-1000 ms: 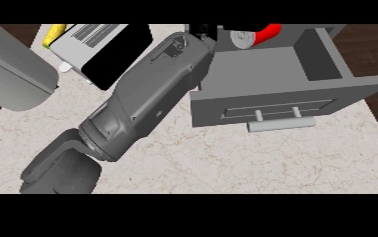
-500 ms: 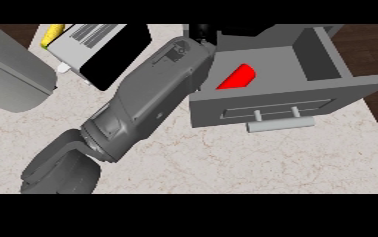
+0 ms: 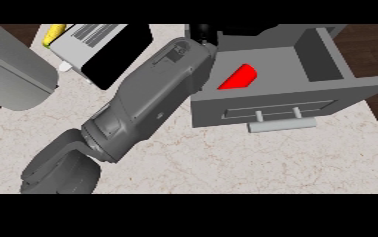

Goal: Pick up the can, place it into the drawer and close the drawer

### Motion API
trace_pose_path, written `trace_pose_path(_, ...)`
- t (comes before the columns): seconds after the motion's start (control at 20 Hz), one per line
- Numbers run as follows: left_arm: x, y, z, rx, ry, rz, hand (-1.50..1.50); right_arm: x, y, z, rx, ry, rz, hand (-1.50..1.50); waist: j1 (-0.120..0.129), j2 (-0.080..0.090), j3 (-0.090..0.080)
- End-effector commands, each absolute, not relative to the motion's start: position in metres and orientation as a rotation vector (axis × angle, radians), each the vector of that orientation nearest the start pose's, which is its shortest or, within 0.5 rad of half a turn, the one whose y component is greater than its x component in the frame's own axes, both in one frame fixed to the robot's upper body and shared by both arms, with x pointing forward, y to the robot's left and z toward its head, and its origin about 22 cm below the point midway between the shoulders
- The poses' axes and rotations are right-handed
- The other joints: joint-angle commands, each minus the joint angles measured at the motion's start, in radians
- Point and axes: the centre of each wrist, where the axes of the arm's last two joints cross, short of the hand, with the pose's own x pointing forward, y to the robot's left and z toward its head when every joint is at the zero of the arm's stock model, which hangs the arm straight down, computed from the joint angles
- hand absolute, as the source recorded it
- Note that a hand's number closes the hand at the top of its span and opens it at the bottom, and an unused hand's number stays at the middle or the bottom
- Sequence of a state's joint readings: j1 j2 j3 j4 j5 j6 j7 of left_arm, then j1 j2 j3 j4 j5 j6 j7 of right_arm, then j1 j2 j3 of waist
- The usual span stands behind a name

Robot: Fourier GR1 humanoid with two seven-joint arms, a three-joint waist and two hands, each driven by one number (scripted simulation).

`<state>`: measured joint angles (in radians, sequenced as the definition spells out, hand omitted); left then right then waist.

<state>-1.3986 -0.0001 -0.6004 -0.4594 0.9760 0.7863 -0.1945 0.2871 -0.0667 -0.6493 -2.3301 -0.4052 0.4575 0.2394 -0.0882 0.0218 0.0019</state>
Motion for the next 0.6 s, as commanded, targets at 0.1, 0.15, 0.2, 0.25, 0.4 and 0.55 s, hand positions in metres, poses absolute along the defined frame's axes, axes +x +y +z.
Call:
trace_pose_path(0.1, 0.416, -0.019, 0.176, -0.011, -1.705, 0.141, -1.50, 0.100, -0.342, 0.169, -0.317, -1.989, 0.284, -1.50, -0.003, -0.002, 0.000)
trace_pose_path(0.15, 0.417, -0.020, 0.182, -0.045, -1.711, 0.125, -1.50, 0.106, -0.339, 0.172, -0.347, -2.012, 0.293, -1.50, 0.029, -0.005, -0.001)
trace_pose_path(0.2, 0.420, -0.016, 0.176, -0.007, -1.730, 0.131, -1.50, 0.110, -0.332, 0.166, -0.328, -2.043, 0.287, -1.50, 0.008, 0.003, 0.000)
trace_pose_path(0.25, 0.420, -0.016, 0.176, -0.030, -1.747, 0.104, -1.50, 0.112, -0.324, 0.169, -0.391, -2.036, 0.317, -1.50, 0.043, -0.001, -0.001)
trace_pose_path(0.4, 0.416, -0.019, 0.178, -0.039, -1.757, 0.141, -1.50, 0.124, -0.318, 0.185, -0.460, -2.052, 0.414, -1.50, 0.047, -0.002, -0.002)
trace_pose_path(0.55, 0.420, -0.018, 0.182, -0.008, -1.759, 0.158, -1.50, 0.134, -0.315, 0.173, -0.474, -2.038, 0.469, -1.50, 0.045, -0.006, 0.000)
